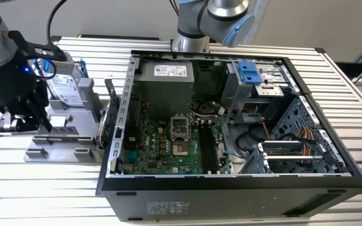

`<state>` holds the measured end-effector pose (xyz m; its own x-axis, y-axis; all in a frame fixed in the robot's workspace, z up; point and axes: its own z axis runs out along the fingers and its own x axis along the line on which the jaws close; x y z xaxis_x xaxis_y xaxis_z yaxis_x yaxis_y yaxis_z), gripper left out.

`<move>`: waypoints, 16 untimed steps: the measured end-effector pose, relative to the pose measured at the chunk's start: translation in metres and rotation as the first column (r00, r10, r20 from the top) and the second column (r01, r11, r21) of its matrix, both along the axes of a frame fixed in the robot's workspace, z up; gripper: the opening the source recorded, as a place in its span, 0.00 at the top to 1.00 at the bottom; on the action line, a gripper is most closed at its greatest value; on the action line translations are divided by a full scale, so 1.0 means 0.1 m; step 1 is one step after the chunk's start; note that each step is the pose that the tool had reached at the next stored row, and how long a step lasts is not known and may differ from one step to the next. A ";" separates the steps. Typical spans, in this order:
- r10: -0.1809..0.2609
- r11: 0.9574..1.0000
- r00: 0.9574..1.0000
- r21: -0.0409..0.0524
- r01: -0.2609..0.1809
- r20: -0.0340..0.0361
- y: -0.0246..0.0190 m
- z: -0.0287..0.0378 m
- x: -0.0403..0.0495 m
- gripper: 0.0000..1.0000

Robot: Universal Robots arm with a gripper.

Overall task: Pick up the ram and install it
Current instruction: 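Pick up the ram and move it above insertion slot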

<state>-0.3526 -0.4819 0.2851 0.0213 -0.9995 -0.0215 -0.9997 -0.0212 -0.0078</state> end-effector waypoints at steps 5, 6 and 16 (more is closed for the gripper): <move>0.000 1.000 1.000 0.000 0.000 0.000 0.000 0.035 0.000 1.00; 0.000 1.000 1.000 0.000 0.000 0.000 0.000 0.043 0.000 1.00; 0.000 1.000 1.000 0.000 0.000 0.000 0.000 0.100 0.000 1.00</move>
<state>-0.3526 -0.4819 0.2951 0.0213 -0.9995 -0.0216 -0.9997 -0.0212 -0.0079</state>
